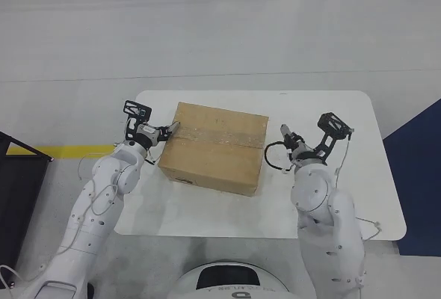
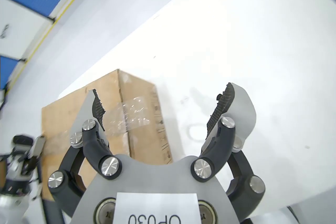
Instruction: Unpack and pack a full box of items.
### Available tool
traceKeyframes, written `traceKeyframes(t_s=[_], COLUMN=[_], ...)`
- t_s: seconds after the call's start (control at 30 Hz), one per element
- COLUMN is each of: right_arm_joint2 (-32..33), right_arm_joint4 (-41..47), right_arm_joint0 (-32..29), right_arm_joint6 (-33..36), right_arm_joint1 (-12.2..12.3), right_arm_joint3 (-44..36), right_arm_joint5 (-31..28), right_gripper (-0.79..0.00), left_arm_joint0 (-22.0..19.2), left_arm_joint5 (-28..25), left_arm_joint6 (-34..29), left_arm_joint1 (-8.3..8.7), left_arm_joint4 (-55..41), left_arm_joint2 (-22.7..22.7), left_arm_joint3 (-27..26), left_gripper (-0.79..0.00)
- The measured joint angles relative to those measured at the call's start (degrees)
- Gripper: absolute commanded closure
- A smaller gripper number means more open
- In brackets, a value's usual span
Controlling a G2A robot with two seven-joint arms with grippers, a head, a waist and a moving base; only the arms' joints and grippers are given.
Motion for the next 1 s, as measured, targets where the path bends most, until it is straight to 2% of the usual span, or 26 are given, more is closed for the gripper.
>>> traceKeyframes(t_s=[0.1,0.2,0.27,0.37,0.5,0.8,1.0], right_arm_joint2=[6.1,8.0,8.3,9.4,10.5,10.4,8.6], right_arm_joint4=[12.8,15.3,16.1,19.7,23.4,24.2,21.3], right_arm_joint0=[2.5,6.1,8.0,9.2,8.0,3.6,2.0], right_arm_joint6=[4.4,9.8,12.1,13.7,13.8,12.2,11.4], right_arm_joint1=[0.6,1.3,1.6,2.0,2.6,3.5,4.0], right_arm_joint3=[6.6,12.2,14.5,16.5,16.0,10.0,7.0], right_arm_joint5=[-9.6,-12.3,-13.5,-17.5,-22.0,-24.0,-22.4], right_gripper=[-0.668,-0.551,-0.385,-0.289,0.0,0.0,0.0], left_arm_joint0=[0.0,0.0,0.0,0.0,0.0,0.0,0.0], left_arm_joint5=[0.0,0.0,0.0,0.0,0.0,0.0,0.0], left_arm_joint6=[0.0,0.0,0.0,0.0,0.0,0.0,0.0], left_arm_joint1=[0.0,0.0,0.0,0.0,0.0,0.0,0.0], left_arm_joint4=[0.0,0.0,0.0,0.0,0.0,0.0,0.0], left_arm_joint2=[0.0,0.0,0.0,0.0,0.0,0.0,0.0], left_arm_joint3=[0.0,0.0,0.0,0.0,0.0,0.0,0.0], left_gripper=[-0.785,-0.785,-0.785,-0.785,-0.785,-0.785,-0.785])
